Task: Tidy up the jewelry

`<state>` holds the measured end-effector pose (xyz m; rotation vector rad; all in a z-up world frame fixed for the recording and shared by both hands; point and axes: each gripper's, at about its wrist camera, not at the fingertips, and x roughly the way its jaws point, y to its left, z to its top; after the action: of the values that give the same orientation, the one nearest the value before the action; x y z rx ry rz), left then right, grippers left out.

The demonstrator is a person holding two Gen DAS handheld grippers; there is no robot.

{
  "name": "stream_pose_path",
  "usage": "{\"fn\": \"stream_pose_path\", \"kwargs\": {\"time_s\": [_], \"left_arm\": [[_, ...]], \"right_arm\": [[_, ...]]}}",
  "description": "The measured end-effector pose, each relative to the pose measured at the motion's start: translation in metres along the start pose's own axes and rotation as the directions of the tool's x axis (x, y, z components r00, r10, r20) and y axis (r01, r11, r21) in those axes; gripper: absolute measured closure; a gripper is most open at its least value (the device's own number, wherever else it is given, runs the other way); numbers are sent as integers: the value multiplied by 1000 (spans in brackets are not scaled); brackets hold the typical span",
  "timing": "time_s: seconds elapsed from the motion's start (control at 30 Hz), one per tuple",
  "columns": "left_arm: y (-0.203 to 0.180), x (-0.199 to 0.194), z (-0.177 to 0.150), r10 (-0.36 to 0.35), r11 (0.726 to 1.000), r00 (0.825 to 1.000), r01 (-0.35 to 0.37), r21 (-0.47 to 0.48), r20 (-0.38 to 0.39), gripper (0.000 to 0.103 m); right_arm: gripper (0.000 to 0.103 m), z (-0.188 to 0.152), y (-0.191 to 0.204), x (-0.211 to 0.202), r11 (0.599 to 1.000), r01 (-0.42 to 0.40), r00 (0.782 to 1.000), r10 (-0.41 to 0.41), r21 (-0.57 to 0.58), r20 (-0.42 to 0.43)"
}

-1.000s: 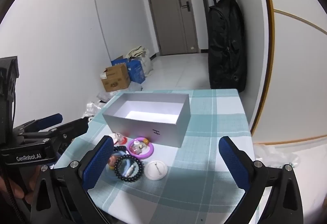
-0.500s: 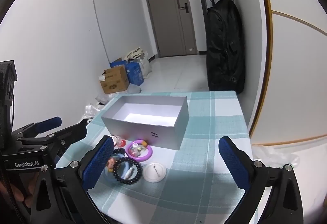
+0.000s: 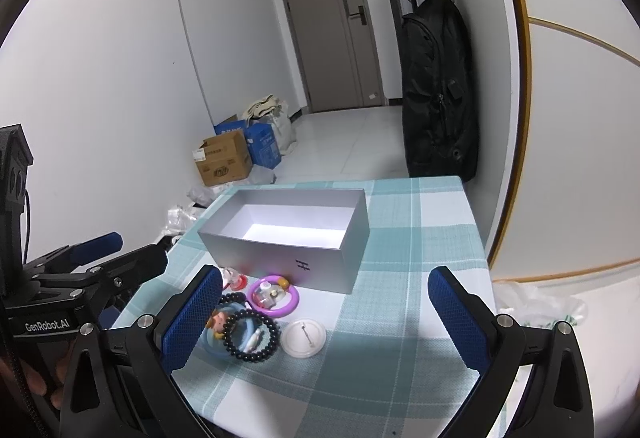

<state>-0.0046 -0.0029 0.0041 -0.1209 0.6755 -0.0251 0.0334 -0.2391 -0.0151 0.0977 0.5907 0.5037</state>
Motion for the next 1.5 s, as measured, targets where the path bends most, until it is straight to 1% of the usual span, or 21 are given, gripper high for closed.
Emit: {"fn": "stream_pose_path", "kwargs": {"time_s": [0.23,0.7,0.8,1.1,1.5], "left_arm": [[2,-4,0,-11,1000,1000,12,-4,7,1],[1,-2,-1,-6,1000,1000,6,-9,6,1],[2,-2,-1,11,1000,1000,-11,-11,5,1],[6,-3,-2,3,1000,1000,-3,-24,2,1],[7,-2,-2,-1,1000,1000,1,-29,-4,1]], "right_arm": [[0,1,-1,0,1000,-6,1000,6,-1,1],[0,0,1,1,1000,-2,1000,2,-5,2],[0,-1,0,1,1000,-2,1000,2,-3,0],[0,-3,0,6,1000,-7,1000,7,-1,-10],[0,-5,-4,8,1000,-5,1000,6,24,-19]]}}
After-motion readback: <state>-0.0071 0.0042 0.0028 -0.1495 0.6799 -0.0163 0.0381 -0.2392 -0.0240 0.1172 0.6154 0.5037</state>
